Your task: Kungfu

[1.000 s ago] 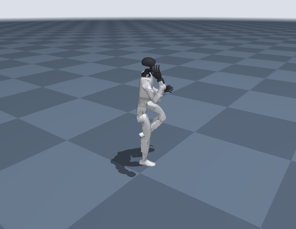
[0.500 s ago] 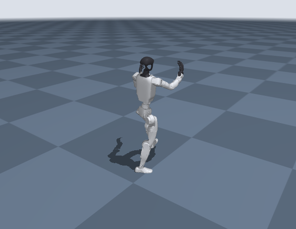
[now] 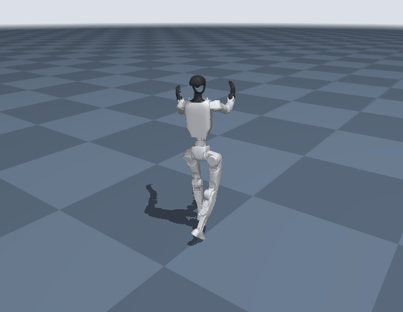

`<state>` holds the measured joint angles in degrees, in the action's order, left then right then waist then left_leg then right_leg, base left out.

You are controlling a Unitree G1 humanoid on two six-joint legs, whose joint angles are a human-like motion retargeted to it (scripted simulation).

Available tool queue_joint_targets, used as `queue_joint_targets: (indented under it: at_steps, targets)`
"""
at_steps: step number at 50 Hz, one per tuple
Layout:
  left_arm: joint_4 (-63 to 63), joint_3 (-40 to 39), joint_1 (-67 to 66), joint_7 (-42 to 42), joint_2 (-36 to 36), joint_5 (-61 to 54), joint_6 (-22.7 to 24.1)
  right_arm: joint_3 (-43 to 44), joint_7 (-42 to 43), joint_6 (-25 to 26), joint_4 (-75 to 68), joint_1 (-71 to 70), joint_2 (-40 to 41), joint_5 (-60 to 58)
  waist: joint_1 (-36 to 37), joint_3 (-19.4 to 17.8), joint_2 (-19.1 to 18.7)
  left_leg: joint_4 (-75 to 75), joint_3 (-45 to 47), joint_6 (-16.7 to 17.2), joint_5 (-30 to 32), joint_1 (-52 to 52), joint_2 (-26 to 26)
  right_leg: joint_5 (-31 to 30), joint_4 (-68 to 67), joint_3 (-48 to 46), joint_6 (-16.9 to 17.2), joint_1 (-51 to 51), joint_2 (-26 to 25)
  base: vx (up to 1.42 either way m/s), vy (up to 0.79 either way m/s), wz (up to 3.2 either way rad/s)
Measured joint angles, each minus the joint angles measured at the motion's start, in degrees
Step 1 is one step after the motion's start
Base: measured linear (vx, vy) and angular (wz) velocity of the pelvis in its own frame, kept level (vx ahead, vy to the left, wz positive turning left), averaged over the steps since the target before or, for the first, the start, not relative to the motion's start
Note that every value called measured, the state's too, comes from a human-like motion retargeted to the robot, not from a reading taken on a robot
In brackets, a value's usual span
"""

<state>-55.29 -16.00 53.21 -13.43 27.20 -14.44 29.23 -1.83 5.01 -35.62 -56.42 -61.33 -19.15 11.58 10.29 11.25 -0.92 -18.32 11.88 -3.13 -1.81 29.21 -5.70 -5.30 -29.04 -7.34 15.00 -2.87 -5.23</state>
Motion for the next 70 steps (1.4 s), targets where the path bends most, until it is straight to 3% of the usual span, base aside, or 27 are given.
queue_joint_targets:
  at_steps: [2,5,8,11,14,15,17,18,20,22,25,29,33,37,40,44,49,54,59,60,61,62,63,65,67,70]
  targets:
    - [-1.4,-0.3,-2.4,2.3,-4.0,-0.2,-0.8,0.7,-1.7,-1.7,-1.0,5.0,-1.7,-2.6,-1.0,0.0,0.5,2.1,-0.5,-3.4,-0.8,-4.0,6.0,3.1,-0.9,2.5,-0.1,-0.9,4.9,0.53,0.62,0.94]
    - [-3.5,-0.6,-7.5,6.2,-10.1,-0.9,-1.9,3.5,-3.7,-1.7,-4.0,12.9,-3.0,-7.7,-3.1,-1.4,1.0,3.8,-2.2,-5.5,-1.4,-8.6,11.0,7.6,0.7,4.5,-1.4,-5.6,7.0,0.39,0.21,0.88]
    - [-9.6,-0.8,-12.8,10.5,-17.8,-0.6,-2.8,7.4,-4.3,4.8,-10.2,22.0,-2.0,-14.2,-6.6,-4.4,2.0,5.4,-3.3,-6.7,-1.5,-13.6,14.9,7.8,8.8,7.3,-3.2,-11.8,8.2,0.26,0.05,0.72]
    - [-22.4,1.8,-17.0,19.2,-24.4,-0.3,-4.8,13.0,-3.5,16.9,-19.4,32.0,2.1,-23.9,-12.4,-9.1,2.7,7.5,-5.4,-8.0,-1.4,-20.5,18.2,-0.1,18.1,6.7,-7.3,-17.4,9.9,0.24,0.0,0.95]
    - [-32.5,11.8,-20.7,38.7,-28.5,-5.2,-15.9,18.9,-3.1,31.1,-34.7,40.5,4.1,-33.2,-19.9,-13.7,2.3,8.7,-8.5,-8.7,-1.4,-26.4,19.0,-10.1,26.1,5.0,-7.1,-23.4,10.1,0.2,-0.02,1.49]
    - [-33.9,16.6,-22.0,46.7,-29.5,-7.9,-21.0,20.1,-4.2,35.8,-40.9,42.9,3.6,-35.8,-22.5,-15.0,1.5,9.0,-9.9,-8.8,-1.4,-27.9,18.4,-11.1,28.3,4.5,-7.1,-25.7,9.5,0.14,-0.01,1.62]
    - [-34.4,22.4,-24.3,51.6,-33.9,-12.8,-25.2,17.0,-13.4,48.7,-41.0,53.1,3.1,-40.6,-26.4,-17.5,0.2,9.1,-11.4,-8.5,-1.4,-29.7,16.8,-4.4,30.2,3.1,-4.6,-30.6,9.2,0.22,-0.04,1.19]
    - [-34.2,25.0,-25.5,50.0,-36.4,-16.8,-25.6,15.0,-18.0,53.5,-41.0,58.4,3.1,-44.2,-27.2,-18.3,-0.3,9.2,-11.3,-8.3,-1.4,-30.1,16.0,-2.3,30.0,3.4,-5.9,-32.9,8.6,0.32,-0.09,0.58]
    - [-33.5,29.5,-27.4,45.7,-40.1,-24.2,-26.0,11.3,-22.5,57.5,-41.0,69.6,4.2,-50.2,-28.8,-19.6,-1.3,9.6,-10.7,-8.1,-1.5,-31.1,14.8,-4.7,28.2,4.5,-11.9,-36.9,7.3,0.27,-0.12,0.4]
    - [-27.8,35.5,-28.2,44.3,-39.5,-29.2,-30.2,10.1,-20.3,55.9,-41.0,80.3,5.9,-54.4,-30.6,-20.4,-1.3,9.8,-10.0,-7.9,-1.7,-32.2,14.2,-5.1,25.7,3.0,-12.4,-38.7,7.4,0.16,-0.17,0.55]
    - [-17.6,42.2,-29.6,50.6,-36.4,-27.2,-33.0,13.5,-16.8,50.8,-41.0,94.9,8.6,-62.1,-33.8,-20.0,-1.2,9.9,-9.7,-6.6,-2.1,-33.0,12.7,-4.7,22.0,0.5,-10.3,-38.9,8.0,0.22,-0.25,0.63]
    - [-15.4,38.9,-31.0,57.3,-35.3,-10.5,-29.5,19.2,-21.7,49.4,-41.0,109.2,11.2,-67.0,-35.1,-17.3,0.6,9.2,-10.6,-4.3,-2.9,-33.6,12.4,-8.1,21.3,7.4,-8.2,-35.9,4.7,0.33,-0.3,0.18]
    - [-12.7,37.5,-30.5,54.7,-33.6,-8.8,-25.6,23.8,-25.5,53.7,-41.0,114.7,12.6,-60.9,-34.6,-13.9,1.9,9.7,-10.1,-2.1,-4.1,-33.9,12.7,-6.9,20.3,6.5,-5.2,-31.8,4.3,0.37,-0.28,-0.15]
    - [-8.8,37.1,-32.3,54.4,-33.3,-8.1,-22.8,26.4,-28.4,54.2,-41.0,110.6,13.6,-50.7,-32.9,-10.8,2.1,9.9,-9.3,-0.5,-5.1,-33.2,12.3,-5.7,16.2,3.1,-3.5,-29.4,4.7,0.28,-0.2,-0.28]
    - [-5.5,37.1,-33.6,54.9,-33.4,-6.8,-20.9,26.1,-28.1,47.3,-41.0,103.0,13.5,-44.7,-32.0,-9.2,1.7,9.2,-9.5,0.7,-5.5,-32.4,11.9,-6.7,13.4,5.1,-2.8,-28.9,3.7,0.43,-0.23,-0.18]
    - [-0.9,39.2,-33.8,56.7,-34.2,-6.5,-18.1,23.2,-19.8,37.8,-35.3,92.7,13.1,-41.4,-30.7,-8.0,1.0,8.9,-9.7,1.9,-5.8,-32.5,11.6,-6.2,11.9,5.5,-1.7,-30.0,4.3,0.36,-0.17,-0.04]
    - [7.2,43.0,-32.4,58.3,-36.3,-6.8,-14.4,18.5,-7.8,32.0,-17.2,84.4,11.4,-40.2,-29.9,-8.5,-0.7,8.7,-11.8,2.3,-6.1,-34.0,11.4,-6.4,12.5,7.6,-3.5,-33.3,6.5,0.45,-0.2,0.4]
    - [19.4,42.3,-24.0,59.8,-35.0,-7.0,-10.3,15.7,-7.1,24.6,7.7,80.9,7.2,-31.7,-30.7,-10.1,-2.7,7.7,-15.6,2.4,-5.9,-36.1,10.2,-6.6,14.4,11.6,-7.3,-35.6,10.8,0.45,-0.31,1.15]
    - [31.5,35.5,-8.0,61.3,-25.4,-7.0,-8.1,13.9,-5.1,16.7,31.5,76.6,2.3,-12.6,-30.0,-9.7,-4.1,6.1,-18.5,1.7,-5.4,-38.5,7.6,3.3,13.9,11.4,-11.1,-35.6,16.3,0.55,-0.65,1.23]
    - [33.4,33.8,-4.0,60.0,-22.3,-7.3,-7.6,13.3,-3.1,14.6,34.8,74.4,0.3,-9.2,-29.8,-9.5,-4.1,5.5,-19.0,1.1,-5.5,-39.0,7.3,4.9,13.4,10.8,-10.9,-35.2,17.6,0.7,-0.88,1.09]
    - [34.0,32.1,0.4,57.0,-18.8,-7.3,-6.4,12.7,0.6,12.0,36.4,70.8,-2.1,-8.4,-29.9,-9.4,-3.0,4.3,-20.1,0.0,-6.0,-39.9,8.4,-0.3,13.6,9.8,-5.5,-33.6,19.6,0.66,-0.79,0.97]
    - [33.4,30.0,4.9,53.3,-15.5,-6.7,-5.2,12.2,4.4,9.2,37.0,66.7,-4.7,-8.9,-29.8,-8.7,-2.3,3.2,-20.7,-1.2,-6.3,-40.2,9.4,-3.7,12.2,9.4,-2.9,-33.9,20.9,0.63,-0.67,0.61]
    - [30.4,27.4,9.5,48.4,-12.6,-5.0,-4.2,11.9,8.1,5.9,35.2,61.5,-7.3,-12.0,-28.9,-6.7,-2.5,2.4,-20.5,-2.5,-6.2,-39.2,9.9,-3.3,7.5,10.3,-5.7,-37.9,20.7,0.62,-0.56,0.37]
    - [21.8,22.4,17.0,37.7,-11.2,-1.6,-4.0,13.4,13.2,1.5,24.5,49.2,-14.1,-20.6,-27.1,-4.4,-3.7,-1.1,-21.4,-4.0,-6.4,-37.5,10.0,0.0,-1.3,12.8,-8.3,-43.9,18.3,0.49,-0.36,0.5]
    - [14.0,16.9,23.1,35.2,-11.0,-3.3,-3.8,16.8,15.3,0.9,6.0,34.8,-19.8,-27.9,-28.1,-5.2,-5.3,-3.5,-18.1,-2.7,-6.4,-35.8,8.2,4.1,-6.2,7.0,-8.7,-45.3,22.0,0.2,-0.28,0.96]
    - [10.7,14.1,28.0,36.2,-11.9,-11.2,-4.0,19.5,19.4,12.2,-25.4,15.5,-22.9,-30.7,-28.4,-4.4,-7.3,-4.1,-10.5,3.6,-5.9,-32.1,4.5,8.4,-11.5,4.3,-9.3,-48.7,25.1,0.11,-0.29,1.58]
